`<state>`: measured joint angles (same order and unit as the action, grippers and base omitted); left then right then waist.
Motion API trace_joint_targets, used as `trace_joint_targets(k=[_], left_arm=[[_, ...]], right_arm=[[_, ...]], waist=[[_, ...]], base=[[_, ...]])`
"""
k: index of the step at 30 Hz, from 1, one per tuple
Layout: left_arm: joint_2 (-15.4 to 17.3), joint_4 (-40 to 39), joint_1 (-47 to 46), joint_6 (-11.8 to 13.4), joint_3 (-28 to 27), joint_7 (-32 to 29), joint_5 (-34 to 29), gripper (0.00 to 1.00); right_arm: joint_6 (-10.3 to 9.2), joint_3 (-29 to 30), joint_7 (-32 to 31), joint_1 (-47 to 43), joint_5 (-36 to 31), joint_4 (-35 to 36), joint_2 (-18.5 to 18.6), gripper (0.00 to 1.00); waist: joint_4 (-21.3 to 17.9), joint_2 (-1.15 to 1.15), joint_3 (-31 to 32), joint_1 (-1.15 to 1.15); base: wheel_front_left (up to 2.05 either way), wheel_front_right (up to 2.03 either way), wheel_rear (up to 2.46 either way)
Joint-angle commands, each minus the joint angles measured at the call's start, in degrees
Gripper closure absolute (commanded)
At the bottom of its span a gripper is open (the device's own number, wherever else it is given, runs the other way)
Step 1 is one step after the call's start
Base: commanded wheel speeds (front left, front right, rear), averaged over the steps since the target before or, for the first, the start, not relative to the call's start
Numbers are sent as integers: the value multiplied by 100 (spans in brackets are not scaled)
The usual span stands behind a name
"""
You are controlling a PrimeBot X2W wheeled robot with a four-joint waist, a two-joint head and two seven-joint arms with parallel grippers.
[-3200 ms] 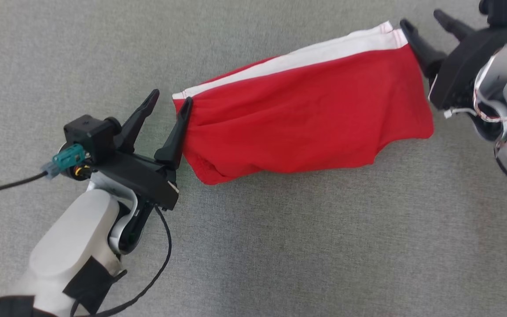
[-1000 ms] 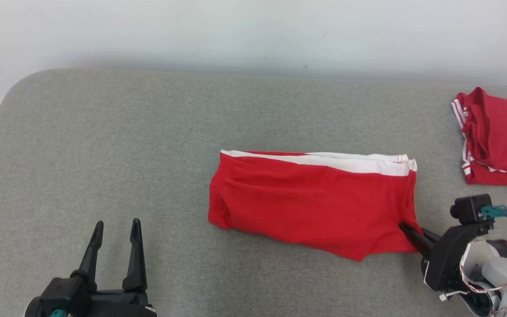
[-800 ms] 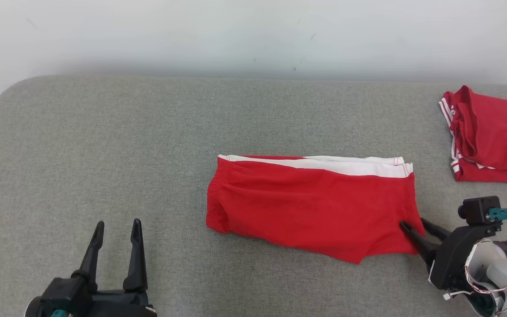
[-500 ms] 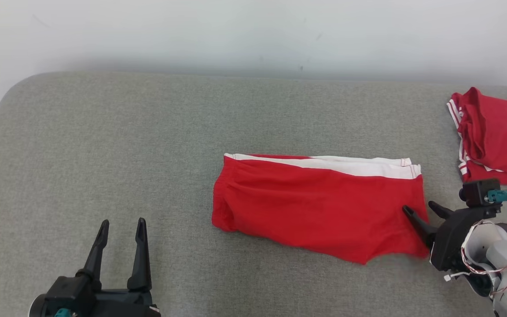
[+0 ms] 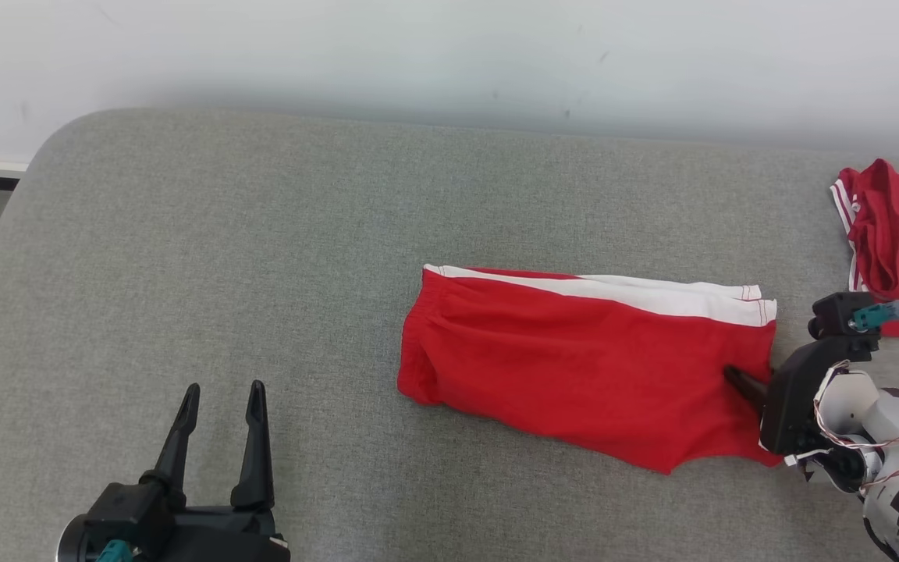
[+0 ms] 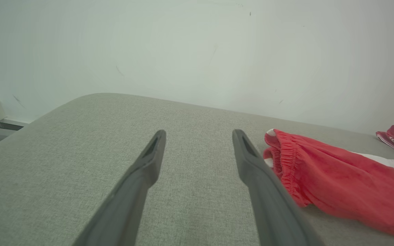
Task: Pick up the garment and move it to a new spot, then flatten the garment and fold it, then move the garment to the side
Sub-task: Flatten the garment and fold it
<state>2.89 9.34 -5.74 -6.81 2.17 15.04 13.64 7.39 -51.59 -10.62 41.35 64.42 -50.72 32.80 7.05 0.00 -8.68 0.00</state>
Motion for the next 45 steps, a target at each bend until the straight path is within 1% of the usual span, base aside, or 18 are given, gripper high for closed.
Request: trace_joint_targets(k=[1,2,8,13,17,22,29,34,39,41,42,43,45], left_arm=[[-3,16,-3,8,-7,9,19,0],[-3,22,10,10,-14,9,20,0],[-3,85,70,15,27,9,36,0],[-3,96,89,14,29,9,44,0],[-3,101,129,12,8,9,40,0],[-3,116,218,-1,-22,9,-5,0],[-3,125,159,-10,24,9,13,0],[-3,148,112,-11,82,9,47,0],[-3,173,94,14,193,9,104,0],[-3,184,76,18,237,9,130,0],[-3,184,76,18,237,9,130,0],[-4,187,63,20,262,9,140,0],[-3,196,42,26,302,9,151,0]], right_arm=[[13,-87,-211,-161,59,12,-142,90],[13,-81,-290,-174,92,37,-124,100],[-6,125,-337,-21,126,-96,292,100],[-2,205,-384,67,112,-87,494,100],[-2,235,-426,103,104,72,606,100],[-1,301,-545,203,231,566,585,100],[-1,663,-921,194,834,1463,396,100],[-1,831,-1116,248,1036,1870,136,100],[-1,980,-1209,339,1124,1918,-313,100],[-1,979,-1220,387,1025,1846,-522,100],[-1,979,-1220,387,1025,1846,-522,100],[-1,962,-1203,428,940,1787,-610,100],[0,959,-1194,465,867,1668,-855,100]], waist=[[1,0,15,0],[-3,0,23,0],[-66,0,91,0],[-108,0,115,0],[-180,0,134,0],[-299,0,163,0],[-381,0,201,0],[-356,0,210,0],[-247,0,214,0],[-187,0,203,0],[-187,0,203,0],[-152,0,196,0],[-89,0,184,0]], base=[[0,0,0],[0,0,0],[0,0,0],[0,0,0],[0,0,0],[0,0,0],[0,0,0],[0,0,0],[0,0,0],[0,0,0],[0,0,0],[0,0,0],[0,0,0]])
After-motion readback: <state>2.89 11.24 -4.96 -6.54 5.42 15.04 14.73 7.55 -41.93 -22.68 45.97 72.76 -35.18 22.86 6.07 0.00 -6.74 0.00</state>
